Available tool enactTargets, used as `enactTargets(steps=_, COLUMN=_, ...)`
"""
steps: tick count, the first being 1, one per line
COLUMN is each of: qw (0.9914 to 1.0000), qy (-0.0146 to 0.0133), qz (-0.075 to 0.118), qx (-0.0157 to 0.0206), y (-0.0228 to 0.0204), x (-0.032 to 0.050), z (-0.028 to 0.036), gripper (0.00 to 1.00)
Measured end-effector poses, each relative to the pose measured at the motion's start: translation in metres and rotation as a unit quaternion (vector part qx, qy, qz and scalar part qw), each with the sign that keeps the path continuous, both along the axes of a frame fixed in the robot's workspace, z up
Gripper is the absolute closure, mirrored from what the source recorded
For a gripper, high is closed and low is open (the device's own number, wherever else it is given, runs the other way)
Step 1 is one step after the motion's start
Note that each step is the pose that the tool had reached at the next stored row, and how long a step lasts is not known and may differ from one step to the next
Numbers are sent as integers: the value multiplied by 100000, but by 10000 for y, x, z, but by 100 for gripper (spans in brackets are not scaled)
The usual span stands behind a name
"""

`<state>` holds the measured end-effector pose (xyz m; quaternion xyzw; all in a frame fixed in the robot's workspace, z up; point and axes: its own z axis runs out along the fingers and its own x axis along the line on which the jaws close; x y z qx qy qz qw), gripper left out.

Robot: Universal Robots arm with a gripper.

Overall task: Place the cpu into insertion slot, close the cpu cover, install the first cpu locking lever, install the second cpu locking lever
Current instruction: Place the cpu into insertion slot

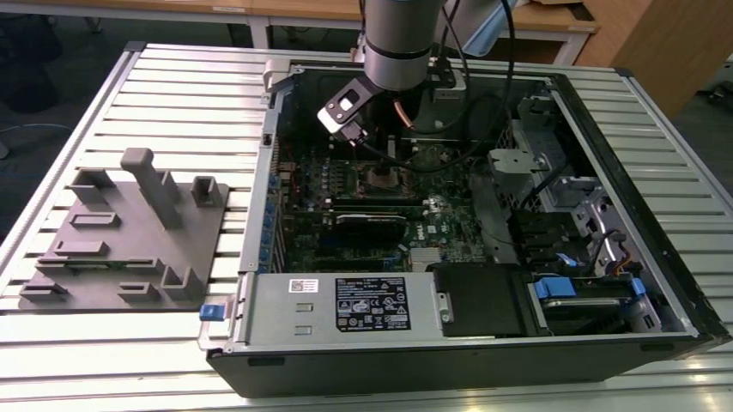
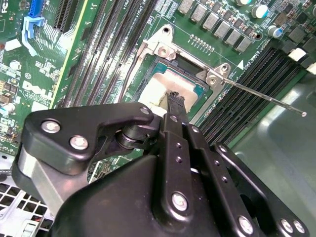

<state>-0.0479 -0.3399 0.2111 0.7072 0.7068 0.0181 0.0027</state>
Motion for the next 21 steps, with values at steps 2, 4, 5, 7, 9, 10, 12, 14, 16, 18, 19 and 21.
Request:
enactTargets(steps=2, qw=100000, qy=-1, qz=0, qx=5, y=0, x=0, z=0, gripper=89)
enactTargets(steps=4, qw=100000, qy=-3, qz=1, qx=7, y=0, x=0, z=0, gripper=89)
enactTargets(steps=5, qw=100000, qy=-1, qz=2, qx=5, y=0, x=0, z=0, gripper=89)
enactTargets(steps=7, qw=100000, qy=0, qz=133, qx=-2, y=0, x=0, z=1, gripper=89)
enactTargets(steps=9, qw=99999, qy=1, qz=325, qx=-1, y=0, x=0, z=1, gripper=89)
enactTargets(steps=10, qw=99999, qy=3, qz=327, qx=-1, y=0, x=0, z=1, gripper=89)
enactTargets(steps=12, qw=99999, qy=2, qz=338, qx=0, y=0, x=0, z=1, gripper=89)
enactTargets(steps=14, qw=99999, qy=1, qz=340, qx=1, y=0, x=0, z=1, gripper=89)
enactTargets(steps=16, qw=99999, qy=-6, qz=341, qx=13, y=0, x=0, z=-7, gripper=89)
enactTargets(steps=18, qw=99999, qy=4, qz=339, qx=-3, y=0, x=0, z=-10, gripper=89)
enactTargets(steps=19, qw=99999, qy=4, qz=341, qx=-5, y=0, x=0, z=-10, gripper=89)
enactTargets(steps=21, qw=99999, qy=4, qz=340, qx=-4, y=0, x=0, z=-11, gripper=89)
